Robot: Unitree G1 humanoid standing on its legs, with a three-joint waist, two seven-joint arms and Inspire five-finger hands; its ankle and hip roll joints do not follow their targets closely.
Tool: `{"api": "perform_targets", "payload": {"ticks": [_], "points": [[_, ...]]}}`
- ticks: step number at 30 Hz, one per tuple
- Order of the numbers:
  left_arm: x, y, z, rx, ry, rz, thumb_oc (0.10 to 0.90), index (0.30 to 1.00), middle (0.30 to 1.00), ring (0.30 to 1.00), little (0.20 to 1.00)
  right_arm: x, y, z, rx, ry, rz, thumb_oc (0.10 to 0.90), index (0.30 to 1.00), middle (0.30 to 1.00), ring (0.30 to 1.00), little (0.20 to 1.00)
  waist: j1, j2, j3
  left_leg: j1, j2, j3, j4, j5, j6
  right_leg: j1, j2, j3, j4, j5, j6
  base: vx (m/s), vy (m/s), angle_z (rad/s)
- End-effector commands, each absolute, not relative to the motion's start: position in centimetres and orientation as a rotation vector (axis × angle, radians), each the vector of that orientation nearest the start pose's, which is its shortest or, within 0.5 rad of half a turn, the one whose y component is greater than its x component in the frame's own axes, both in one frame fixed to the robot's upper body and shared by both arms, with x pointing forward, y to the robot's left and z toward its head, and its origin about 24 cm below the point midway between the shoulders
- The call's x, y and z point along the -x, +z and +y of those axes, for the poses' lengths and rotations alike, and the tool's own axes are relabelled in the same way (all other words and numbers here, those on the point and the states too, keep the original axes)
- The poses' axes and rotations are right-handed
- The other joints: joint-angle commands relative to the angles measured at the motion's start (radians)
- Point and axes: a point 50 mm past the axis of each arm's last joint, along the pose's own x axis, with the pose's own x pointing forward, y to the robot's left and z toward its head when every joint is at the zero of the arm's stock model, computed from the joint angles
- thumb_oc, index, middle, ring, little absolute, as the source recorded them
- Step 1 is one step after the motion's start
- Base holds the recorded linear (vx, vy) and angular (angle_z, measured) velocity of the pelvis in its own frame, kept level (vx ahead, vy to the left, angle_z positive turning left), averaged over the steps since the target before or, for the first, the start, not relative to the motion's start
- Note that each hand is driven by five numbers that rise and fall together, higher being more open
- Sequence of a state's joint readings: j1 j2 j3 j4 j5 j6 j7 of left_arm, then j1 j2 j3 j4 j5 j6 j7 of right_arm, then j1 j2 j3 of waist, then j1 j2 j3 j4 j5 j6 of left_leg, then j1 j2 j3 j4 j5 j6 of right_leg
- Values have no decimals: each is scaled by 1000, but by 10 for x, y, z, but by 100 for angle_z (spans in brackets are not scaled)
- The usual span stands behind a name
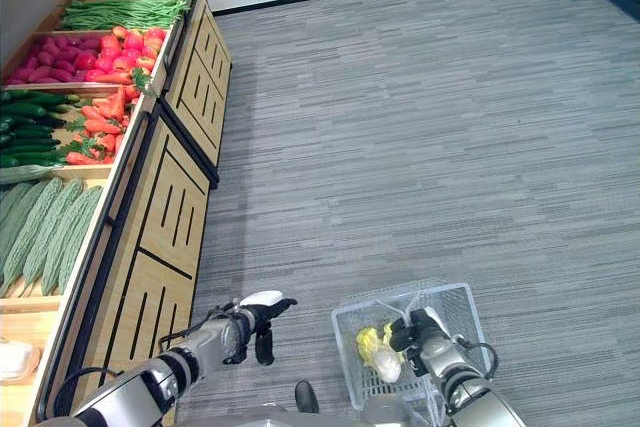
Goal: Get the vegetables into the basket
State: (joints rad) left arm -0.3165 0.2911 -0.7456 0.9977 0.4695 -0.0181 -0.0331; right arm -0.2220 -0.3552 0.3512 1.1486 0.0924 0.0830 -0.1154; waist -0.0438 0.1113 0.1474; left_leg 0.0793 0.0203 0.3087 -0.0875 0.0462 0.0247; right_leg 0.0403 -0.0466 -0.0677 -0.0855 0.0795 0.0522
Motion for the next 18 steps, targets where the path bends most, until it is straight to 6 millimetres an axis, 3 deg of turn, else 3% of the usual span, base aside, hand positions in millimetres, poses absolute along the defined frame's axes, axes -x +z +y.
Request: {"api": "perform_targets", "payload": {"ticks": [1,4,9,18], "points": [[-241,-102,177,-1107,-566,662,900,1000,1000,1000,1000,-202,-113,-250,560,-45,923,400,300,300,300,300,15,-60,-57,-6,-12,-36,83,-132,-9,-41,-58,-47,67,-72,34,41,10,3],[-212,-118,206,-902,-379,829,900,1000,1000,1000,1000,-179,-119,-268,520,-123,975,400,300,300,300,300,21,-67,-52,-8,-13,-42,86,-132,-9,-37,-60,-54,66,-75,34,40,8,3],[-163,-137,242,-663,-89,1040,900,1000,1000,1000,1000,-144,-131,-276,516,-138,1058,400,300,300,300,300,35,-88,-52,-11,-13,-43,85,-127,-11,-32,-58,-60,58,-75,33,45,-6,6],[-104,-153,262,-536,90,1247,900,1000,1000,1000,1000,-97,-147,-280,461,-187,1217,400,300,300,300,300,44,-106,-52,-3,-9,-43,68,-117,-16,-26,-51,-63,53,-78,29,7,-2,0]]}}
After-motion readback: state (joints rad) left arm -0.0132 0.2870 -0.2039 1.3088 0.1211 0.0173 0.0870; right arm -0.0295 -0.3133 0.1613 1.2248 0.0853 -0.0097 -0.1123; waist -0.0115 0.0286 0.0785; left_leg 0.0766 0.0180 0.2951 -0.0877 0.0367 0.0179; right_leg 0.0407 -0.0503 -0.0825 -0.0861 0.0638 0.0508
